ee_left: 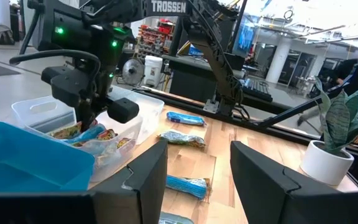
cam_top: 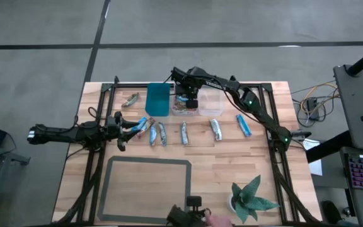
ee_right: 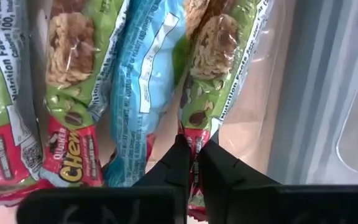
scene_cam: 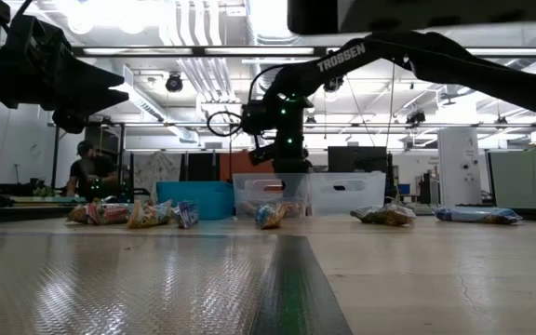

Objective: Pick and place Granola Bars by type
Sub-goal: Put the red granola bar into the left transparent bin, then put the bottom right blue granola bar into the right transparent bin

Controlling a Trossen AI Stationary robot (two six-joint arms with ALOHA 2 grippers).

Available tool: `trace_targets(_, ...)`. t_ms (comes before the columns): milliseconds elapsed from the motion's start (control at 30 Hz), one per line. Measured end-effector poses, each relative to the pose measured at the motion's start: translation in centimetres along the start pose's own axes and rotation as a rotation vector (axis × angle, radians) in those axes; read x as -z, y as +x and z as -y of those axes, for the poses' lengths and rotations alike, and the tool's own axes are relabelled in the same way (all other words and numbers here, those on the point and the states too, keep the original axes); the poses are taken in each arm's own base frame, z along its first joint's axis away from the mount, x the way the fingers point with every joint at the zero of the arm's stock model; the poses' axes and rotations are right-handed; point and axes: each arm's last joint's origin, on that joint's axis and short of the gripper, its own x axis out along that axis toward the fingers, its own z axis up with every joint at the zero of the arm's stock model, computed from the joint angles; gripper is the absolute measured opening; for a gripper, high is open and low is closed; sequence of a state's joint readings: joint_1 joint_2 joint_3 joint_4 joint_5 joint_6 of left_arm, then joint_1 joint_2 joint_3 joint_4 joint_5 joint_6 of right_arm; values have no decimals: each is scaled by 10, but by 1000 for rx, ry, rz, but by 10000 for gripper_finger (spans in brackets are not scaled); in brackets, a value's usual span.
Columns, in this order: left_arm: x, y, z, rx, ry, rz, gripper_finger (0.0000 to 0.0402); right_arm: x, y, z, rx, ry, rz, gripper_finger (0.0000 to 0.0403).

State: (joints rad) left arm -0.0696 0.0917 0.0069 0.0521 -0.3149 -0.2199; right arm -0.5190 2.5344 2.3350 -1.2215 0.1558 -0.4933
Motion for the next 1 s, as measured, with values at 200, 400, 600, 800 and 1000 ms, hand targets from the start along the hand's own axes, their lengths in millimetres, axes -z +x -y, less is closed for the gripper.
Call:
trace_targets(200,0,0,0,0,0,0,159,-1,-2,-1,4,1,7,48)
trace_targets(400,0,0,0,0,0,0,159,-2,-4,-4,5,21,5,99)
trace_targets(600,0,0,0,0,0,0,159,-1,-15,-3,84,28,-13,158)
trace_targets(800,0,0,0,0,0,0,159,-3,-37,-8,175,13,-10,199)
trace_targets(1000,0,0,0,0,-1,1,159,-3,-70,-14,277,29,16,216)
